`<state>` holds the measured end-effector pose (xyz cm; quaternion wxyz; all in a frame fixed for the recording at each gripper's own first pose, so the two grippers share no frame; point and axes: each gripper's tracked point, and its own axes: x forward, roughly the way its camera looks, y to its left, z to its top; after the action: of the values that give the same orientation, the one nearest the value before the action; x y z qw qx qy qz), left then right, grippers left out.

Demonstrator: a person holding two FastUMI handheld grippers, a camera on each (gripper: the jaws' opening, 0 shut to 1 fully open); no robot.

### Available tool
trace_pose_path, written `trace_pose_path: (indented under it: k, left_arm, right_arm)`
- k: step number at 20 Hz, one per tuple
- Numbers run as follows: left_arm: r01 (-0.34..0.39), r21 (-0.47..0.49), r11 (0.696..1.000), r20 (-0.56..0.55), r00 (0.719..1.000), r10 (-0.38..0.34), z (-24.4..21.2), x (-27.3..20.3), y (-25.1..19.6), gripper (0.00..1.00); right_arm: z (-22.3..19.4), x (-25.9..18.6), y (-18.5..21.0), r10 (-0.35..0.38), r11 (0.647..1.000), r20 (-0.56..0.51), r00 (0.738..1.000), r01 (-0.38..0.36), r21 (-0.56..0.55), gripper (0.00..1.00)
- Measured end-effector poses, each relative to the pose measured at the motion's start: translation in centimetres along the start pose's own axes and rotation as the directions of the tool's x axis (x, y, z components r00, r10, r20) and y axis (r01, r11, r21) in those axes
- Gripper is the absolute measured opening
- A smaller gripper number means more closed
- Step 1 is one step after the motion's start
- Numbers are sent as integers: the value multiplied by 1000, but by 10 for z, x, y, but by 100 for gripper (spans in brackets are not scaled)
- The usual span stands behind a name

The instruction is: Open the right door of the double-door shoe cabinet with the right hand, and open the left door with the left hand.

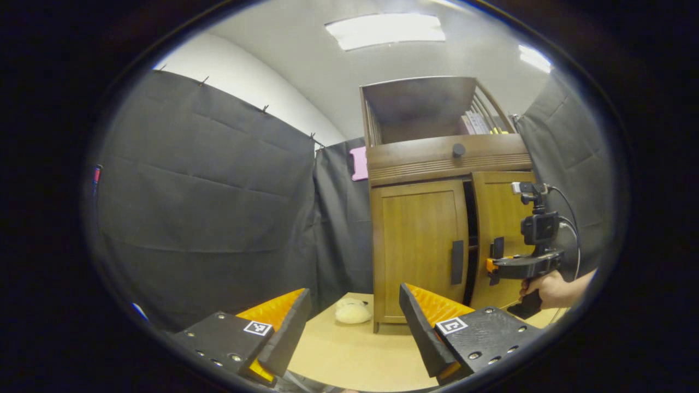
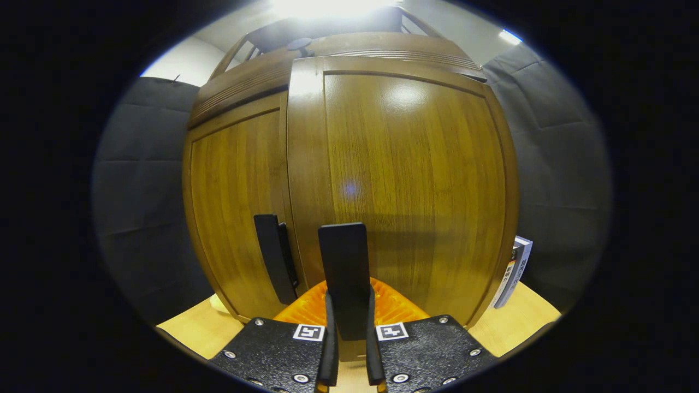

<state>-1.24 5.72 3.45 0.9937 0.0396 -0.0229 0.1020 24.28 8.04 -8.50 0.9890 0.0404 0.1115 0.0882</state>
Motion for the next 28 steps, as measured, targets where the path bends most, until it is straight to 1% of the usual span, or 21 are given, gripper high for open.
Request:
trace_pose_path:
  k: [2, 5, 6, 9, 11, 12, 13, 14, 15, 16, 18, 19, 20, 25, 28]
  left_arm:
    - [9, -1, 1000, 4, 1000, -9, 2, -2, -2, 92]
    - [22, -2, 1000, 9, 1000, -22, 5, -5, -5, 92]
    - [27, -3, 1000, 10, 1000, -27, 6, -4, -6, 92]
    - [44, -4, 999, 10, 999, -44, 7, -6, -8, 92]
    - [56, -6, 998, 12, 998, -56, 8, -7, -10, 92]
    - [62, -6, 998, 15, 998, -62, 8, -8, -10, 92]
    - [70, -7, 998, 18, 997, -69, 9, -8, -11, 92]
    - [74, -7, 997, 21, 997, -74, 9, -9, -12, 99]
    - [82, -12, 997, 22, 996, -82, 9, -9, -13, 92]
    - [92, -20, 996, 21, 996, -92, 9, -10, -14, 92]
    - [112, -28, 993, 19, 994, -111, 10, -12, -16, 92]
    - [121, -27, 992, 21, 992, -121, 11, -12, -17, 87]
    - [131, -26, 991, 23, 991, -131, 11, -13, -18, 92]
    - [187, -42, 982, 29, 982, -186, 13, -18, -26, 92]
    - [224, -52, 973, 29, 974, -223, 11, -20, -31, 92]
  right_arm:
    - [1, -8, -3, 2, 1000, -3, 1000, -2, -1, 19]
    - [-1, -21, -6, 3, 1000, -4, 1000, -3, -2, 20]
    - [-1, -26, -7, 3, 1000, -3, 1000, -3, -1, 19]
    - [-3, -42, -14, 1, 1000, -1, 1000, -1, -3, 20]
    - [-4, -55, -18, -3, 1000, 4, 1000, 3, -2, 19]
    - [-5, -60, -21, -7, 1000, 5, 1000, 7, -1, 20]
    - [-5, -66, -23, -10, 1000, 6, 1000, 10, 1, 19]
    - [-5, -71, -27, -13, 1000, 4, 1000, 13, 3, 19]
    - [-5, -76, -29, -16, 1000, 4, 1000, 16, 5, 19]
    - [-7, -78, -32, -20, 1000, 2, 1000, 20, 6, 19]
    - [-8, -87, -39, -33, 999, 6, 999, 33, 10, 19]
    - [-8, -91, -43, -40, 999, 7, 999, 40, 11, 19]
    - [-7, -96, -45, -48, 999, 8, 999, 48, 12, 19]
    - [-10, -121, -70, -100, 995, 8, 995, 100, 12, 18]
    - [-10, -137, -90, -142, 990, 5, 990, 142, 14, 19]
